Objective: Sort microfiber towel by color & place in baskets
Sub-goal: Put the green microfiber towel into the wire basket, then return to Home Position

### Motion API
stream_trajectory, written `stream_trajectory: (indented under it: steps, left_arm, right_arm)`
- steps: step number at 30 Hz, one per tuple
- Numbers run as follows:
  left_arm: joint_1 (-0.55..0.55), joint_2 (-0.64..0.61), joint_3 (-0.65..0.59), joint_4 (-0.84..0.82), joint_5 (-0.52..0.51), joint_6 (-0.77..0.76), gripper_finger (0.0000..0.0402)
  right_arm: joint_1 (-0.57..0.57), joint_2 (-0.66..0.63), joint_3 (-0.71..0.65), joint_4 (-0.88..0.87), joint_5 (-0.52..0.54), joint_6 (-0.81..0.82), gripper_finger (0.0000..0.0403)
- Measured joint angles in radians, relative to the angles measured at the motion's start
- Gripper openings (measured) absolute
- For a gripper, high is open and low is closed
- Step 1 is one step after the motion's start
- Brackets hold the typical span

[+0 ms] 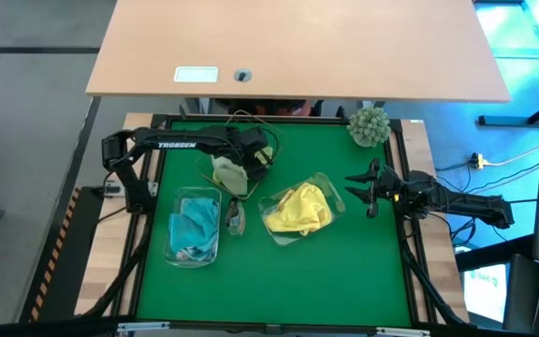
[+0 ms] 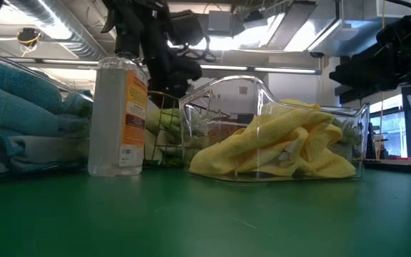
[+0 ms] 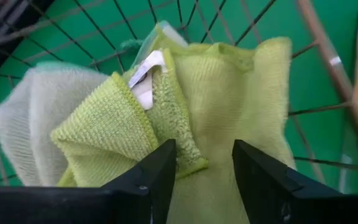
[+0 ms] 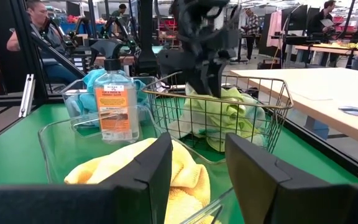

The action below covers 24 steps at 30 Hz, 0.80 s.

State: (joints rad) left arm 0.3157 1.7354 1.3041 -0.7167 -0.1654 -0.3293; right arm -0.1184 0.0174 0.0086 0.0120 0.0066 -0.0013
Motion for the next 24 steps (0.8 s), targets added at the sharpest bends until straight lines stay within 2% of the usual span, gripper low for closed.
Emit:
stream_trajectory:
  steps: [12,24]
  left_arm:
    - [0.0,-0.011,0.232,-0.247,0.043,0.025,0.0153]
    - [-0.054,-0.011,0.562,-0.409,0.022,0.139,0.0153]
  right_arm:
    - [0.0,0.0,0.0,0.0,0.0,0.0,0.0147]
    - [0.0,0.0,0.0,0.0,0.0,0.0,0.0147]
